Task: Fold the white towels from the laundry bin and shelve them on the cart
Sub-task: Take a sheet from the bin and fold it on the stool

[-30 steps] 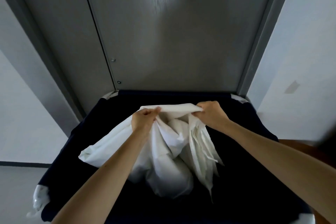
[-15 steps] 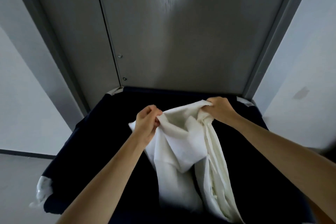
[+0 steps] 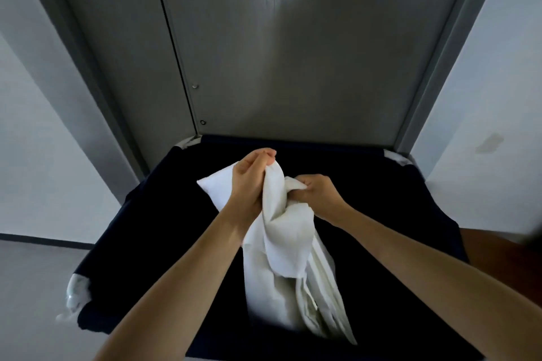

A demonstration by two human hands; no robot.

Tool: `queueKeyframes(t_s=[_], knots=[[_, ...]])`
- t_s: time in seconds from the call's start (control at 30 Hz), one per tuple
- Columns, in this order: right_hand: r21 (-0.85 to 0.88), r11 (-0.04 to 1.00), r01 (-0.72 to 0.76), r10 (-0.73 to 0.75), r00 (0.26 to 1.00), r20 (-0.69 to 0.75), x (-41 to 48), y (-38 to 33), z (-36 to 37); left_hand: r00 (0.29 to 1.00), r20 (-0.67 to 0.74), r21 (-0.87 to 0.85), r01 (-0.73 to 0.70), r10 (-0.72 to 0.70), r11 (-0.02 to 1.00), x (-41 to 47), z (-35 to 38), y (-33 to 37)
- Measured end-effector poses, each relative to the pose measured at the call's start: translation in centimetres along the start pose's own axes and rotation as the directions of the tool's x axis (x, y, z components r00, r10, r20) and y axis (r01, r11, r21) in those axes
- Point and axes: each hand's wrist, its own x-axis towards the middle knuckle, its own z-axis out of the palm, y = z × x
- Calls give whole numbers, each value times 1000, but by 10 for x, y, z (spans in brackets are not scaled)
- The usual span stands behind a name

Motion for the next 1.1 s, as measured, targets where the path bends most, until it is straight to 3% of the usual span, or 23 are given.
queueKeyframes(t_s=[0.1, 0.2, 0.3, 0.43, 0.53, 0.63, 0.73, 0.97, 1.03, 1.1], knots=[[47, 997, -59, 56, 997, 50, -7, 5, 17, 995, -14, 172, -90, 94, 981, -6, -6, -22], [69, 994, -86, 79, 992, 96, -15, 16, 29, 962, 78, 352, -271, 261, 896, -17, -19, -45], [25, 999, -49, 44, 987, 158, -20, 20, 40, 850, 363, 501, -524, 382, 689, -32, -46, -63], [-81, 997, -18, 38, 967, 250, -16, 28, 54, 700, 658, 570, -703, 276, 425, -39, -81, -74], [-27, 997, -72, 77, 958, 276, -13, 31, 65, 647, 739, 620, -762, 187, 186, -42, -96, -81], [-74, 995, -60, 78, 959, 272, -11, 27, 79, 627, 723, 630, -771, 290, 96, -40, -104, -82], [-147, 988, -55, 92, 962, 258, -6, 25, 85, 559, 748, 633, -763, 359, -130, -33, -105, -83], [-79, 995, -63, 85, 939, 332, -4, 26, 71, 538, 776, 599, -792, 329, -119, -29, -114, -83], [-74, 994, -80, 100, 936, 337, -2, 27, 67, 618, 759, 644, -758, 203, -100, -30, -110, -77], [-72, 994, -87, 106, 937, 334, -1, 28, 64, 769, 636, 770, -638, 61, 14, -33, -107, -72]])
